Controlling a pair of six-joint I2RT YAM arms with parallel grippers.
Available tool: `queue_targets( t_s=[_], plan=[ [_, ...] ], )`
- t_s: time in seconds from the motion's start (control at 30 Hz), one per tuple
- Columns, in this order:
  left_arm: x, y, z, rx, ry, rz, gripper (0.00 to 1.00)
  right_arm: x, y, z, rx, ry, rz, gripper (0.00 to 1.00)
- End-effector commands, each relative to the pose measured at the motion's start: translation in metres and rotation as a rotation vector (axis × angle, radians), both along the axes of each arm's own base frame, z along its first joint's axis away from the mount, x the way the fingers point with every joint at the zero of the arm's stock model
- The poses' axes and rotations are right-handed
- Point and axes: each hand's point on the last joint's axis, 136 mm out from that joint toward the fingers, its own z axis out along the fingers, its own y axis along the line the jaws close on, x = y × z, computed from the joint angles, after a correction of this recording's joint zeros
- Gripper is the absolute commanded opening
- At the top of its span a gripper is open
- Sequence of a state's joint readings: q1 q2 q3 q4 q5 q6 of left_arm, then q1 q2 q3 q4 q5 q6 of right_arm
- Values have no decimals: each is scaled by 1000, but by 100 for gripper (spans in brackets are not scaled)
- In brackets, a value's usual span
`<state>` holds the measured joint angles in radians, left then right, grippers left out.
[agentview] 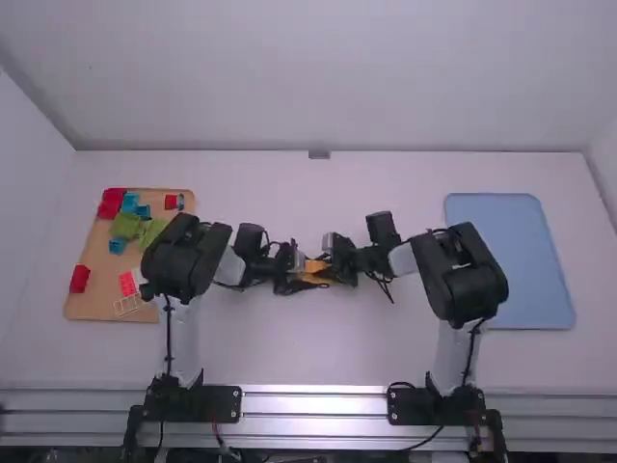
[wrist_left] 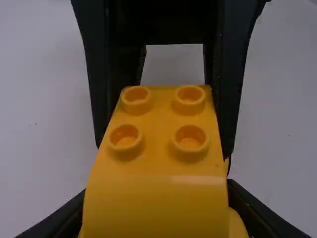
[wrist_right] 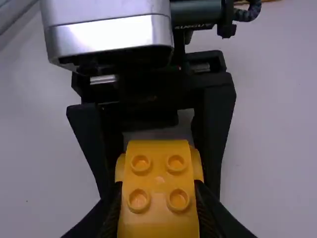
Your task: Assemble lego blocks to make yellow taxi
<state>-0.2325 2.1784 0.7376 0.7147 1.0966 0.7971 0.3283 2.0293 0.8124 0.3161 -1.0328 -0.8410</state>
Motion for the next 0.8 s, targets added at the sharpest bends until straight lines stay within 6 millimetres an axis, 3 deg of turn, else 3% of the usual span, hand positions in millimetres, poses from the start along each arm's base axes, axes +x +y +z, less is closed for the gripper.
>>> queue_targets(
  t_s=[0.0,0.37,0.63,0.77],
  plan=[
    [-12,-1,-18,43,99,23,46,-16,-9,-59,-239,50,-52,7],
    [-10,-2,-17,41,97,25,44,-23,-13,-64,-267,85,-49,11],
    [-10,-1,-18,42,96,25,44,-26,-8,-40,-217,2,25,11],
    [-10,-1,-18,42,97,25,43,-23,-14,-45,-273,-9,1,10]
  ],
)
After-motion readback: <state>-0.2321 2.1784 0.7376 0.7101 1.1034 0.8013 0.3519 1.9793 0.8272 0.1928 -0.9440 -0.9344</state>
